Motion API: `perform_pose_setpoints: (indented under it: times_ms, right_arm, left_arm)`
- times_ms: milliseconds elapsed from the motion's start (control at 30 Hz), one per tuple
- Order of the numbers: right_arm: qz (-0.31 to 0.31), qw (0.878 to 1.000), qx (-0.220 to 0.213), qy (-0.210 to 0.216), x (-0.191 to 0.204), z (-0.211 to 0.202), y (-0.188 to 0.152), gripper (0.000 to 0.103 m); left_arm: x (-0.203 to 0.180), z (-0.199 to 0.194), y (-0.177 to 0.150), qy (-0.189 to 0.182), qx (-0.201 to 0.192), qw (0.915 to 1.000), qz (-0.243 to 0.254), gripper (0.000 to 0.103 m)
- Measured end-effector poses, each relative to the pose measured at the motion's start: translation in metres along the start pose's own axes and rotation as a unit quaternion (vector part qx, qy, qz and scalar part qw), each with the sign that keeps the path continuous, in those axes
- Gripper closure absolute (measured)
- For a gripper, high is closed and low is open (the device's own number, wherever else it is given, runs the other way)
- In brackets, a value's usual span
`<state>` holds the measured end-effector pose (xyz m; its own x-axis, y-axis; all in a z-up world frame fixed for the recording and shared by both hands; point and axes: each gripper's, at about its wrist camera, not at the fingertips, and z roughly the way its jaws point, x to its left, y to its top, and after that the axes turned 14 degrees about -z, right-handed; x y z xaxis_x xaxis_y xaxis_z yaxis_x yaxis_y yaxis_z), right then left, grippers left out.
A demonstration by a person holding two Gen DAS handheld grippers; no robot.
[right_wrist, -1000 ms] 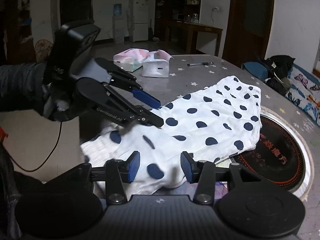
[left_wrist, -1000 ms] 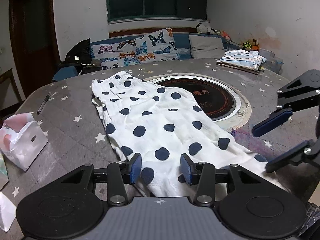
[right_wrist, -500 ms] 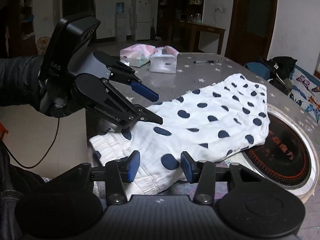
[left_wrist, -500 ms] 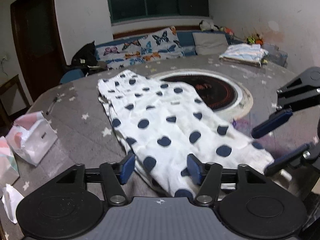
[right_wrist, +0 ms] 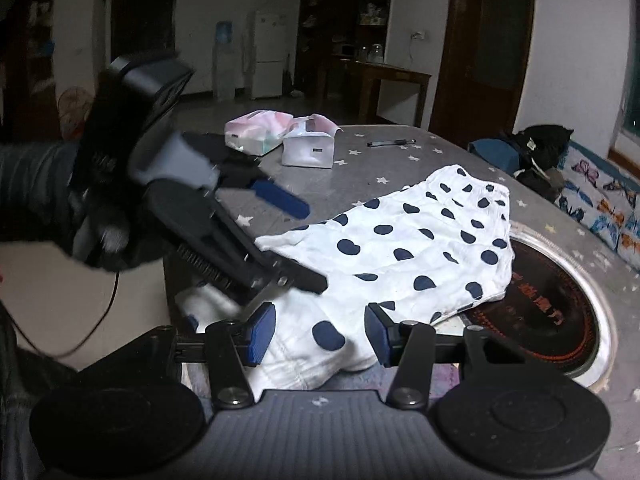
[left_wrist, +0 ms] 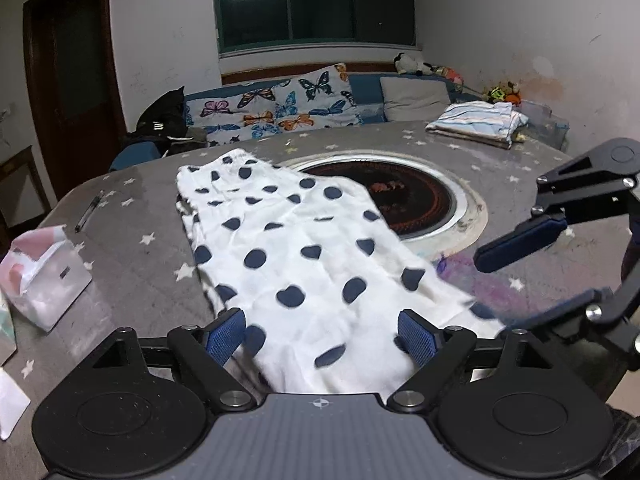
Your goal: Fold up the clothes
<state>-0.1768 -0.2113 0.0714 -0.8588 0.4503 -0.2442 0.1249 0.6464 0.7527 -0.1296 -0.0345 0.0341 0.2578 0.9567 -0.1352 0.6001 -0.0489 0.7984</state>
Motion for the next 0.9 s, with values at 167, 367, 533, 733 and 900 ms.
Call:
perform_pose_setpoints:
  times_ms: [167,367,533,733,900]
  right_arm:
    - [0.022,1.000,0.001,0.020,-0.005,0.018,-0.005,0.056]
    - [0.042,0.998,0.020,0.039,-0.008,0.030,-0.017,0.060]
    - [0.018,0.999,0.017,0.035,-0.002,0.014,-0.011,0.058]
    - [-0.039,0.998,0.011,0.056,0.019,-0.002,-0.007,0.048]
    - [-0.116,0.992,0.024,0.043,0.045,0.010,-0.007,0.047]
  left_arm:
    - [0.008,0.003,-0.007,0.005,0.007,0.9999,-0.008,0.017]
    - [0.009,0.011,-0.016,0.011,0.014,0.9998,0.001,0.017]
    - [0.008,0.011,-0.015,0.011,0.015,0.9998,0.009,0.017]
    - [0.010,0.013,-0.012,0.005,0.023,0.9997,0.004,0.017]
    - [0.010,0.008,-0.008,0.009,0.018,0.9998,0.009,0.017]
